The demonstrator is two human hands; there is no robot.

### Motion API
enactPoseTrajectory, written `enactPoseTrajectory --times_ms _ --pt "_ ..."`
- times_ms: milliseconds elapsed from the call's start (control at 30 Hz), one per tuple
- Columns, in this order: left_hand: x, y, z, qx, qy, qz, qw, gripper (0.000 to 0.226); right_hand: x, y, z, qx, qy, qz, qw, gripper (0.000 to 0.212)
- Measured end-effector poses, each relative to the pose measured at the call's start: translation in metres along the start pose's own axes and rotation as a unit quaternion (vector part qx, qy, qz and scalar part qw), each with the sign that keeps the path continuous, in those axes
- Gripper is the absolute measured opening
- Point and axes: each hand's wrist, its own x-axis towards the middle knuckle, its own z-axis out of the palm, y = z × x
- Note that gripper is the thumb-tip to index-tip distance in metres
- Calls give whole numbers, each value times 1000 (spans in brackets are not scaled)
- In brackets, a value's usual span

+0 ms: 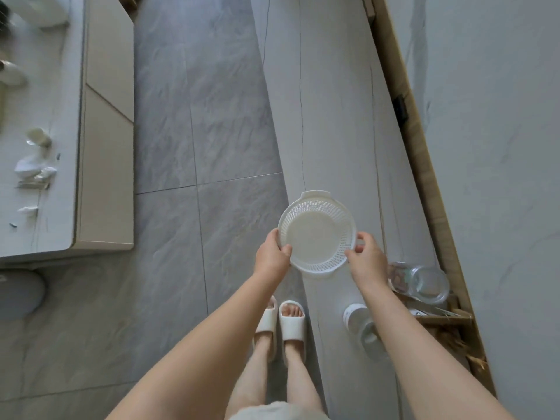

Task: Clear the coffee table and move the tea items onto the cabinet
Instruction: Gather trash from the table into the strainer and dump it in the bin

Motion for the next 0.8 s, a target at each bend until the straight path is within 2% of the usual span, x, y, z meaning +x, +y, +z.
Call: enactPoseTrajectory --times_ms 267,567,800 --pt "-86 13 -79 -120 73 20 990 57 -72 -69 -24 63 -31 -90 994 36" --pt "-167 -20 -161 -238 191 30 952 56 -142 -135 -13 137 -166 -180 960 36" --pt "-212 -73 -199 -327 265 -7 907 51 -189 -171 24 151 -279 -205 926 31"
